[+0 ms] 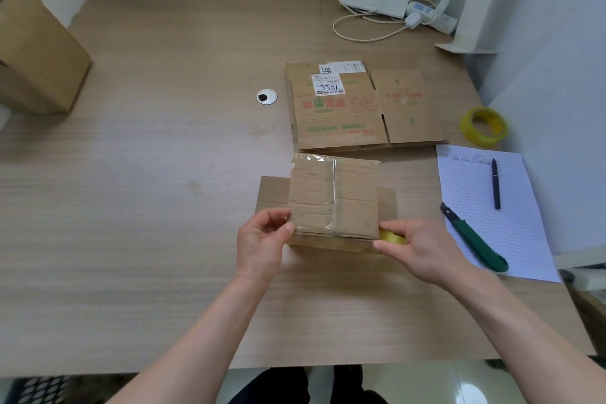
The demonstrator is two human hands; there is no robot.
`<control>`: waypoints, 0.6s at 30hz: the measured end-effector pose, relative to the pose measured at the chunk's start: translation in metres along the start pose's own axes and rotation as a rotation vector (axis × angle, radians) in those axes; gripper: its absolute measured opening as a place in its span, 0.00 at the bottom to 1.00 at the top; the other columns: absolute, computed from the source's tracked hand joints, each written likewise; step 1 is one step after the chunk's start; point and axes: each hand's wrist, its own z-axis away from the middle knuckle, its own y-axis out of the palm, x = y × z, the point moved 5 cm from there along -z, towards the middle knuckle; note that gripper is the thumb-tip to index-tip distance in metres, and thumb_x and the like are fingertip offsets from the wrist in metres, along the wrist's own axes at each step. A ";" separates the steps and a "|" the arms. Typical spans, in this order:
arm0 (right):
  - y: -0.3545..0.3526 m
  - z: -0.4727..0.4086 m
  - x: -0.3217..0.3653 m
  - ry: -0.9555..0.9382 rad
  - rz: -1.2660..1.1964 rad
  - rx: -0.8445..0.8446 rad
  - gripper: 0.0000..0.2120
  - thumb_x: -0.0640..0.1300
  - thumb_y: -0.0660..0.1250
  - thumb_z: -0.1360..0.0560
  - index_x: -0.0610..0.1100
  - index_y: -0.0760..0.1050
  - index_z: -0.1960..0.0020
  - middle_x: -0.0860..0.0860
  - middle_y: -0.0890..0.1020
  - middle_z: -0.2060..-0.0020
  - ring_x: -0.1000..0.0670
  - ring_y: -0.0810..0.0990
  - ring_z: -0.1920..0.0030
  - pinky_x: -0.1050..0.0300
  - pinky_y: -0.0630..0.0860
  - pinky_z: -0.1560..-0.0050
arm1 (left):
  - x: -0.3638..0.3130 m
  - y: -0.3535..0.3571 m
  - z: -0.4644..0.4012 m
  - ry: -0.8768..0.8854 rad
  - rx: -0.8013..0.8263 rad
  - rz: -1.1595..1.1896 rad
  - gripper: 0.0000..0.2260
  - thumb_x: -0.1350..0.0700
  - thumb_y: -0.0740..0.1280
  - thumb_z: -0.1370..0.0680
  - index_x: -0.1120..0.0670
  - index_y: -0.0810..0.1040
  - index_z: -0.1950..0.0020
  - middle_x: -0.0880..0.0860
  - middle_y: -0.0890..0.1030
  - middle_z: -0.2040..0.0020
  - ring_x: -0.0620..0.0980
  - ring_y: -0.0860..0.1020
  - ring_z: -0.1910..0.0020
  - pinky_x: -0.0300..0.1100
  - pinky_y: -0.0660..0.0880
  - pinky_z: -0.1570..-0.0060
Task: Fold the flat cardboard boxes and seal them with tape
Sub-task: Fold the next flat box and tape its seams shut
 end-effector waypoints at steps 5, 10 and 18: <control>-0.003 -0.011 0.002 -0.020 -0.062 0.092 0.07 0.45 0.67 0.23 0.48 0.84 0.53 0.49 0.84 0.61 0.48 0.80 0.61 0.45 0.80 0.57 | 0.002 0.006 -0.002 -0.076 -0.043 0.095 0.13 0.74 0.67 0.27 0.56 0.82 0.57 0.51 0.78 0.63 0.45 0.76 0.63 0.39 0.75 0.59; -0.003 -0.014 0.002 0.040 -0.124 0.127 0.09 0.45 0.66 0.24 0.43 0.83 0.57 0.40 0.81 0.64 0.44 0.81 0.68 0.51 0.79 0.66 | 0.001 0.008 -0.008 -0.089 -0.022 0.070 0.13 0.74 0.66 0.28 0.55 0.81 0.59 0.52 0.77 0.62 0.50 0.74 0.61 0.46 0.72 0.58; 0.000 -0.010 0.007 0.136 -0.232 0.125 0.16 0.43 0.67 0.24 0.47 0.79 0.71 0.53 0.76 0.77 0.52 0.76 0.76 0.64 0.71 0.73 | -0.011 0.012 -0.028 -0.031 0.085 -0.045 0.14 0.73 0.66 0.27 0.54 0.81 0.60 0.51 0.75 0.66 0.49 0.72 0.64 0.41 0.72 0.61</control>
